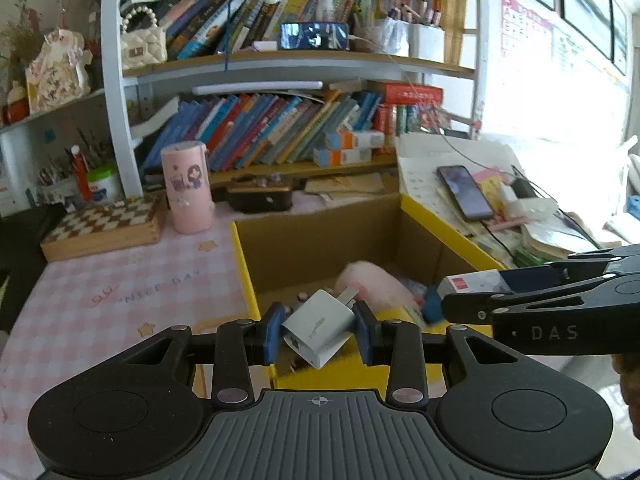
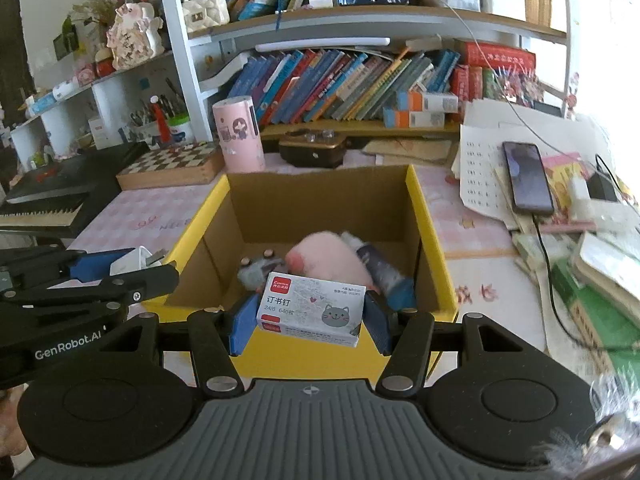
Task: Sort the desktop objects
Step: 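Carry the white plug and staple box with both grippers over the yellow box, then lower plug and staple box into the box and open both grippers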
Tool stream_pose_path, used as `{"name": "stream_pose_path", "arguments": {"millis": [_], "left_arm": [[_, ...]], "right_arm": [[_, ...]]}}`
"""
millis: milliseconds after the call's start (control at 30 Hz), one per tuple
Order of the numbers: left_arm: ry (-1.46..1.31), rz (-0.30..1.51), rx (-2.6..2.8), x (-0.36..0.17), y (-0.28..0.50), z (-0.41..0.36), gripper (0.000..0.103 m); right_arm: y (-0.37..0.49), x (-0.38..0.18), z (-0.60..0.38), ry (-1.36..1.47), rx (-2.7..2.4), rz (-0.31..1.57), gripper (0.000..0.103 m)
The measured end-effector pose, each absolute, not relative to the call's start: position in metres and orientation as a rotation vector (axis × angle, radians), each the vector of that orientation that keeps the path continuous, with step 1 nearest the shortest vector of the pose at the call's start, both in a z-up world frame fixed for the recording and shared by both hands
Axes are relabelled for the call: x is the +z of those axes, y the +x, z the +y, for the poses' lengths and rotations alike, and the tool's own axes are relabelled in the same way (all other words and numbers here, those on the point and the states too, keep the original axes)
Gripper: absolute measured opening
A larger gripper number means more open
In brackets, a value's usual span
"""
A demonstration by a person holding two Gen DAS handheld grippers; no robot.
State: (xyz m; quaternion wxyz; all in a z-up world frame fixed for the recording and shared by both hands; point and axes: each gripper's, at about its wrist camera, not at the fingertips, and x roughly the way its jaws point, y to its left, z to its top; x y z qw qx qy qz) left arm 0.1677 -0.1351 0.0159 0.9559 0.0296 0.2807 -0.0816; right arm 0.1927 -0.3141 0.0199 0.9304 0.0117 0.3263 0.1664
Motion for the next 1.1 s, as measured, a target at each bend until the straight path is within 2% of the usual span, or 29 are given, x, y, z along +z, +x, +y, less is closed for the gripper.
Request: {"name": "stream_pose_path", "arguments": {"millis": [600, 1100], "left_arm": [[0.184, 0.732, -0.114, -0.028, 0.257, -0.174, 0.035], [0.193, 0.825, -0.088, -0.052, 0.283, -0.182, 0.035]], "right_arm": [[0.291, 0.003, -0.316, -0.071, 0.450, 0.659, 0.054], [0.357, -0.021, -0.297, -0.037, 0.485, 0.797, 0.054]]}}
